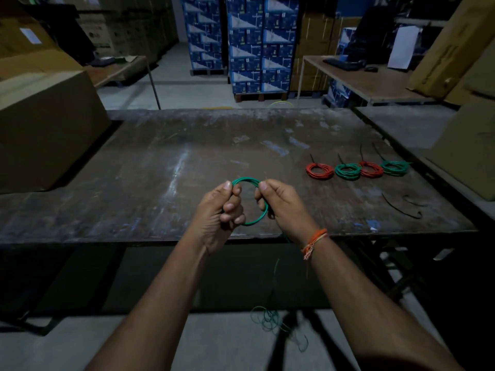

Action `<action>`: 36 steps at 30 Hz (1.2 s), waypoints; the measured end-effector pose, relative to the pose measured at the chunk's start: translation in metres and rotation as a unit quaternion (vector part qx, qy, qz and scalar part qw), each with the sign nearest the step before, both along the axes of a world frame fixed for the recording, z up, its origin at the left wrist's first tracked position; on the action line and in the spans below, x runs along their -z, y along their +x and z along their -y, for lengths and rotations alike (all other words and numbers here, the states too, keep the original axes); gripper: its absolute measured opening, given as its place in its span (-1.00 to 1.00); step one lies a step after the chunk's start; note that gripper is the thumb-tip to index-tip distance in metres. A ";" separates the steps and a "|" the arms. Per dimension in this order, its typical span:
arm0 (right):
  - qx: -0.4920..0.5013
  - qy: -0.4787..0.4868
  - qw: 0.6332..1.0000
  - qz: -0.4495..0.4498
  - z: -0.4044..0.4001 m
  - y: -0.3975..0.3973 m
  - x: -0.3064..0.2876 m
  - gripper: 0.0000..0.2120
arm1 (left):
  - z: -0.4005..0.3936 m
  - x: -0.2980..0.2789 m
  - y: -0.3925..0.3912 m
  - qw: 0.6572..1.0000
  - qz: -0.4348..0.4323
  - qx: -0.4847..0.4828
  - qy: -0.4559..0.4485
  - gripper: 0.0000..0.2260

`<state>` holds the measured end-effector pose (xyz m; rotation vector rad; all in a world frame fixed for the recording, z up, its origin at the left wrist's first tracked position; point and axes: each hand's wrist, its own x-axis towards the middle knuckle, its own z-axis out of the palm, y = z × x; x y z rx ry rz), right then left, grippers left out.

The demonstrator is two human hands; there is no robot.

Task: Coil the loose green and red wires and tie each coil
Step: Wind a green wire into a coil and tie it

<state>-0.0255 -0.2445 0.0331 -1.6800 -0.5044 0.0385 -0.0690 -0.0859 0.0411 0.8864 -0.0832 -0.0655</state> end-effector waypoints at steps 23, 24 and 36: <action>0.017 0.039 0.997 -0.060 -0.007 -0.001 -0.004 -0.70 | -0.009 -0.007 0.007 0.990 -0.049 0.070 -0.111 -0.79; 0.006 0.042 0.996 -0.075 -0.004 -0.001 0.000 -0.74 | -0.014 -0.006 0.008 0.988 -0.048 0.061 -0.133 -0.80; 0.121 -0.017 0.991 -0.046 0.052 -0.008 0.069 -0.85 | -0.071 -0.002 0.014 0.977 -0.044 -0.045 -0.206 -0.71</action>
